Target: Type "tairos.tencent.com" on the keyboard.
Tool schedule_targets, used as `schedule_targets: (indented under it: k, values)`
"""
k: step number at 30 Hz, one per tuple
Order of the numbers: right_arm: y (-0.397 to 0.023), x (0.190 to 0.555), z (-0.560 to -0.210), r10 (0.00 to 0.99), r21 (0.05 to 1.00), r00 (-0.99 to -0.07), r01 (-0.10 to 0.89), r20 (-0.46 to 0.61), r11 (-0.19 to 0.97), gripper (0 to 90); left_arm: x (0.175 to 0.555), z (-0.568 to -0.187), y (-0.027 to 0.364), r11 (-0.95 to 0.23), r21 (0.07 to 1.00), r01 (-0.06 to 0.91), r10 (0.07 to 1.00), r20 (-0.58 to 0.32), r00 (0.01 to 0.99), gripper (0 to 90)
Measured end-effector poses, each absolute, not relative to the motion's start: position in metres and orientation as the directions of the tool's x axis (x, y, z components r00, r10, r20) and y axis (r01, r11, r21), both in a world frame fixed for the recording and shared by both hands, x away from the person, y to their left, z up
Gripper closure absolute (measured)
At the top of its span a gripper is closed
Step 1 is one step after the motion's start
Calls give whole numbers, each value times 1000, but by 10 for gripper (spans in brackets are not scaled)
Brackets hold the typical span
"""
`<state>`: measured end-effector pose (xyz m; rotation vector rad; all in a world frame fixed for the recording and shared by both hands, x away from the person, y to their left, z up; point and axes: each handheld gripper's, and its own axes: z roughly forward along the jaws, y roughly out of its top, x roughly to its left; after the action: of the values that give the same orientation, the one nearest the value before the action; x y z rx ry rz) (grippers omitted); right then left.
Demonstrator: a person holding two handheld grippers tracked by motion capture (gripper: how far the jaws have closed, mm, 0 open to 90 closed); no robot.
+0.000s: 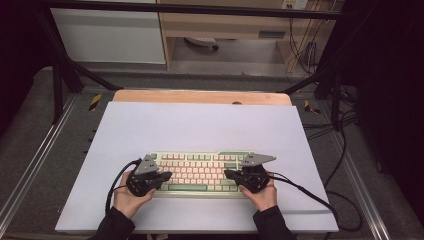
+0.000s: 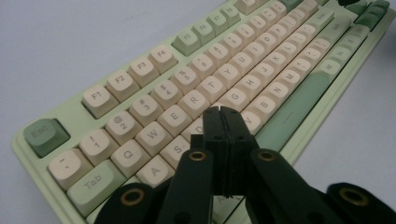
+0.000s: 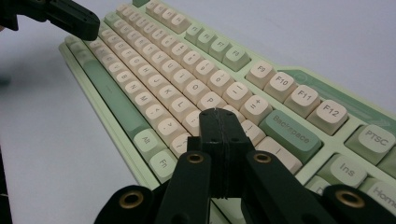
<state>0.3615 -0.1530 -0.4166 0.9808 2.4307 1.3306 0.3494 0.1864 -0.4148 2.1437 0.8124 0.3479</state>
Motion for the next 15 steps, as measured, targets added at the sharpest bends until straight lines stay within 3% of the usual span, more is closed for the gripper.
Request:
schedule_targets:
  k: [15]
  values:
    - [-153,361,-417,635,808,-760,455,135,373,900,351,-426,173,-497,746,443,642,-28,766,899]
